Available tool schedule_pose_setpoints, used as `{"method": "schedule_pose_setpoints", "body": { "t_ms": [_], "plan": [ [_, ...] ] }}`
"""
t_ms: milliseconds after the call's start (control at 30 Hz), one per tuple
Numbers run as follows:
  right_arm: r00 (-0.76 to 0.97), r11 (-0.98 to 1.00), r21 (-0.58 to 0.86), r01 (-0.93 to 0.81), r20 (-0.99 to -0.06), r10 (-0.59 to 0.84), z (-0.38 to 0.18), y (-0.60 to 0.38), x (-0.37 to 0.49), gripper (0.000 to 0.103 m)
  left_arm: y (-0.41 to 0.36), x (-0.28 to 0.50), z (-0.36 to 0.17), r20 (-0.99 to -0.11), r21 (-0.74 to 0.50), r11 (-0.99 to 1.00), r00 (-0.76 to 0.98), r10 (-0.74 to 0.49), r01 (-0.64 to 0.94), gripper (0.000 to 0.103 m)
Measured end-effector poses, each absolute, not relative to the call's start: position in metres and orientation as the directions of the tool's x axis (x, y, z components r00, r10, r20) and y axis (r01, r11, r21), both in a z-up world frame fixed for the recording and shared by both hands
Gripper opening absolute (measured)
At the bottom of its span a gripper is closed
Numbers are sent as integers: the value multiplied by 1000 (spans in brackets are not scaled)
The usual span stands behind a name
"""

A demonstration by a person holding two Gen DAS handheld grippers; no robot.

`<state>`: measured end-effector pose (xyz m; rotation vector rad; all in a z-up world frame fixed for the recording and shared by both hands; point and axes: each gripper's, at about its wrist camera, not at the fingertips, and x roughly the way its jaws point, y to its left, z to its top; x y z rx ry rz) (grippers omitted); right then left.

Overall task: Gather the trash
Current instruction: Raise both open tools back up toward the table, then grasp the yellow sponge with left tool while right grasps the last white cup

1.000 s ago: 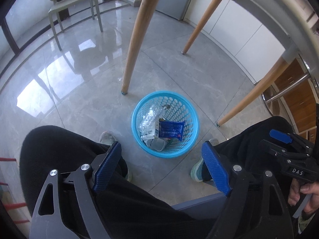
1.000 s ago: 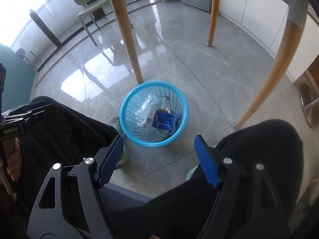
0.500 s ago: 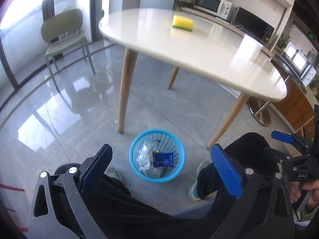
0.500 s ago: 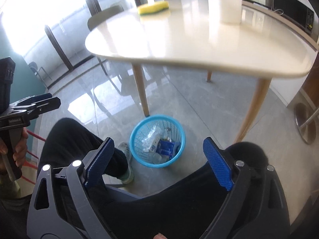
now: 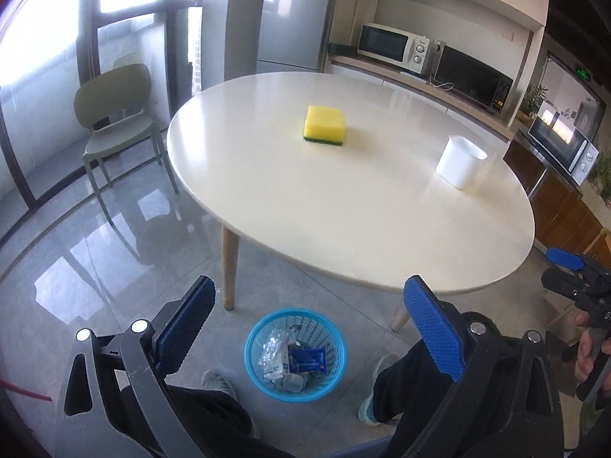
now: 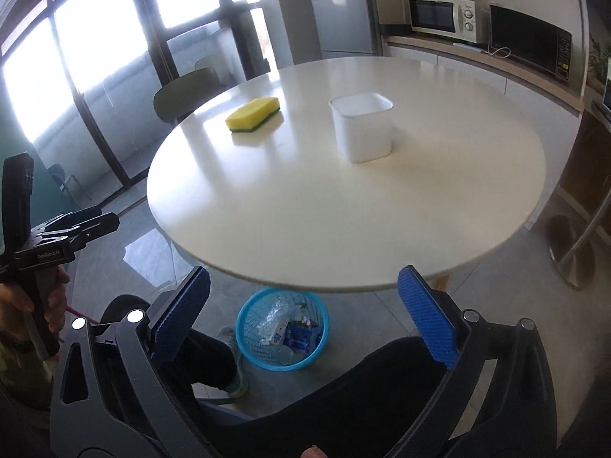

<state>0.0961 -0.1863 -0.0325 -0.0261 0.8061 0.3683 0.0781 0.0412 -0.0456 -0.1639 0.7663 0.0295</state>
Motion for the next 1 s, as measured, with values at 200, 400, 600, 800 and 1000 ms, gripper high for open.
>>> {"method": "schedule_pose_setpoints", "body": {
  "t_ms": [200,400,600,800,1000],
  "plan": [
    [665,945,89,-314,-690,285,-16,-196,121,94,41,107,-41,-678,-140,986,734,-32,-86,97],
    [686,948,94,-303,-670,285,-2,-200,152,94,36,141,-36,-673,-105,993,739,-26,-61,97],
    [702,949,87,-302,-653,283,14,-198,181,94,31,178,-36,-684,-60,997,729,-6,-48,97],
    [703,958,38,-285,-671,236,23,-197,213,94,29,207,-36,-697,-43,998,717,-1,-41,97],
    [651,962,57,-267,-725,224,12,-197,245,93,27,240,-30,-718,-46,999,696,-21,-18,97]
  ]
}}
